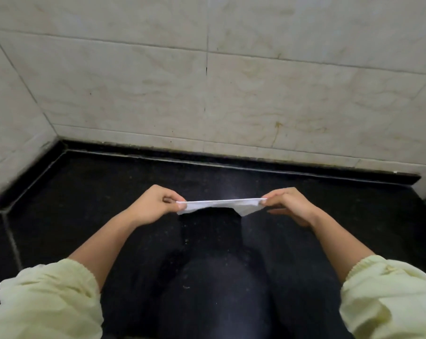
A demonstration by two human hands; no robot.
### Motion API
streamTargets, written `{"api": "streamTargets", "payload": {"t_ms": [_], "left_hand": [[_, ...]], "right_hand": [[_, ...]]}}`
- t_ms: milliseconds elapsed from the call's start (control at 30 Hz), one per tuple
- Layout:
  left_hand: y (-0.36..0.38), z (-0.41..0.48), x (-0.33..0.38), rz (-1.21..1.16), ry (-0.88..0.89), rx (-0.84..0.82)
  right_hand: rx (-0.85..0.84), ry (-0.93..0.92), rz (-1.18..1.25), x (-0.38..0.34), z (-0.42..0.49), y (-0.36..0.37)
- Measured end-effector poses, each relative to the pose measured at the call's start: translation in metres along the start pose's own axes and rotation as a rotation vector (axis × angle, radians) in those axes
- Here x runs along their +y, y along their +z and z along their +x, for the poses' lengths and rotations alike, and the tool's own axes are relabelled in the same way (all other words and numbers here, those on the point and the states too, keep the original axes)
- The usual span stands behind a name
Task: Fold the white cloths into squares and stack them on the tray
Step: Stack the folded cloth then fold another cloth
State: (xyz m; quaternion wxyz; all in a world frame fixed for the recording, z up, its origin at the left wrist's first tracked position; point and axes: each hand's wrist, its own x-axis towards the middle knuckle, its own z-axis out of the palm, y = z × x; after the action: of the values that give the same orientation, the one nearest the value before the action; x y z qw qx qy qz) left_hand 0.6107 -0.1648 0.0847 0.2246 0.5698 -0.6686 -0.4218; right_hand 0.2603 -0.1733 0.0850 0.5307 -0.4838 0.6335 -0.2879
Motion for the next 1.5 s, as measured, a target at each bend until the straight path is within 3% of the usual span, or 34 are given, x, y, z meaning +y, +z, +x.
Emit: {"api": "streamTargets", "payload": {"t_ms": [267,367,567,933,1500], "left_hand": [[0.03,-0.009,-0.039,0.135,-0.287,-0.405],[0.036,-0.008,-0.051,0.121,-0.388,-0.471],[0.044,0.002,-0.066,0.073,-0.456,-0.405],[0.056,0.05,-0.092,-0.088,-0.445,-0.045],[0.081,0.069,-0.102,0.053,-0.41,0.16]], "right_hand": [[-0.339,0.353,-0.123,0.062,-0.001,0.014],[-0.419,0.408,-0.176,0.075,0.0,0.021],[-0.336,0.331,-0.249,0.08,0.016,0.033],[0.021,0.194,-0.196,0.096,0.065,0.06],[0.14,0.185,-0.448,0.097,0.078,0.074]]}}
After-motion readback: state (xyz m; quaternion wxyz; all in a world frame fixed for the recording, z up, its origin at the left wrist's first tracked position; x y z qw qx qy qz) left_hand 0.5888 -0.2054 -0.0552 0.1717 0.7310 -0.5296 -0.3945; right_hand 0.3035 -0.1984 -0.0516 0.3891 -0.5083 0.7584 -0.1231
